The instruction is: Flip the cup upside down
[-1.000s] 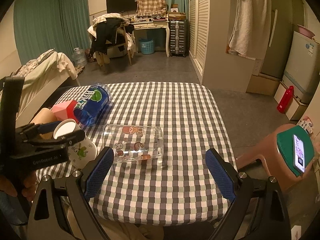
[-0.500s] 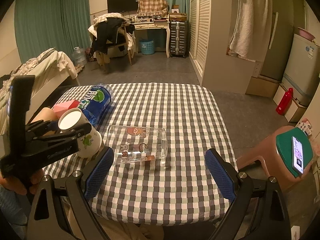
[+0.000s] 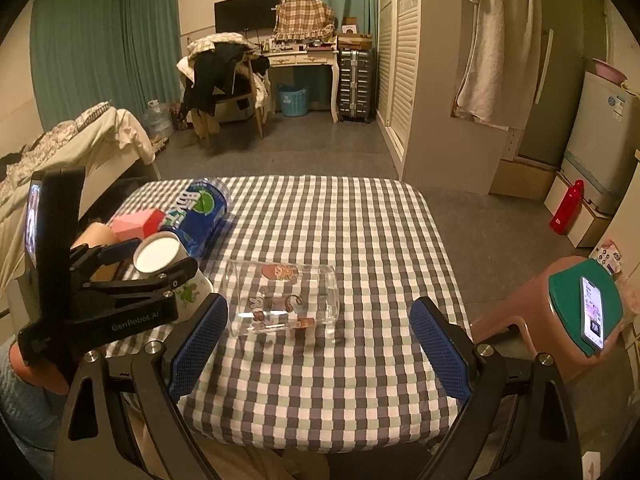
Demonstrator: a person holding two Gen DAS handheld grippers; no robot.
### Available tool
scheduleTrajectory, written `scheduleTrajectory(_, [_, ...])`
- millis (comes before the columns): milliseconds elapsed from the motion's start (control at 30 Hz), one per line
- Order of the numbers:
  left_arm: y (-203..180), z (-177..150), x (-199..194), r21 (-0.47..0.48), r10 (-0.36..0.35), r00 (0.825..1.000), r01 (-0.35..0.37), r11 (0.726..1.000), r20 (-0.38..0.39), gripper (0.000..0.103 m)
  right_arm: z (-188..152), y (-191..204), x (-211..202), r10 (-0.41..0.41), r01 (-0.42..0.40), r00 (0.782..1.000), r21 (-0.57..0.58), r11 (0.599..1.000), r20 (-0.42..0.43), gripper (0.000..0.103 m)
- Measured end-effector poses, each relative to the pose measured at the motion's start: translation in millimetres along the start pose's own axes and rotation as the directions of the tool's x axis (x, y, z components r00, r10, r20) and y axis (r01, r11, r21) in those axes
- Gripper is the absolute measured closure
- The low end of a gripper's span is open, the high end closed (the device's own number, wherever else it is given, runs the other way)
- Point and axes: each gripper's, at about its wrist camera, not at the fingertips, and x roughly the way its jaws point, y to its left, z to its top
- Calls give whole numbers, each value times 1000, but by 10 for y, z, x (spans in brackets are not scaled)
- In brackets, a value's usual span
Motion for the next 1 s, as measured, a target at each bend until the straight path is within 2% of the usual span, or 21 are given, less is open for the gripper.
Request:
scheduleTrajectory(233, [204,153,-445,-46,8,994,-2,999,113,16,83,-19,-169,16,-19,997,43,999,78,10])
scheduleTrajectory(300, [251,153,-597,-57,24,989,-16,998,145,11,99,-8,-202,16,-22,995,51,998,98,10])
scheduleTrajectory(400, [348,85,-865,-87,66,977,-49,995,205,9,110,38,-213,12,-20,992,58,998,125,10])
scheduleTrajectory(633, [510,-130,-1185,-108,157,951,-133,985,265,1,73,245,-90,-7,2,988,30,1000,152,10])
scheduleTrajectory(733, [549,-192,-1218,-115,170,948,-143,983,269,0,36,339,-62,-12,10,986,12,1000,169,0])
scheduleTrajectory(833, [597,-272,-1209,-118,191,945,-165,979,264,0,-47,436,-31,-6,8,984,-10,1000,176,0])
scheduleTrajectory(1000, [642,-398,-1140,-112,207,949,-185,976,237,0,-172,554,66,-10,16,990,-36,999,141,0])
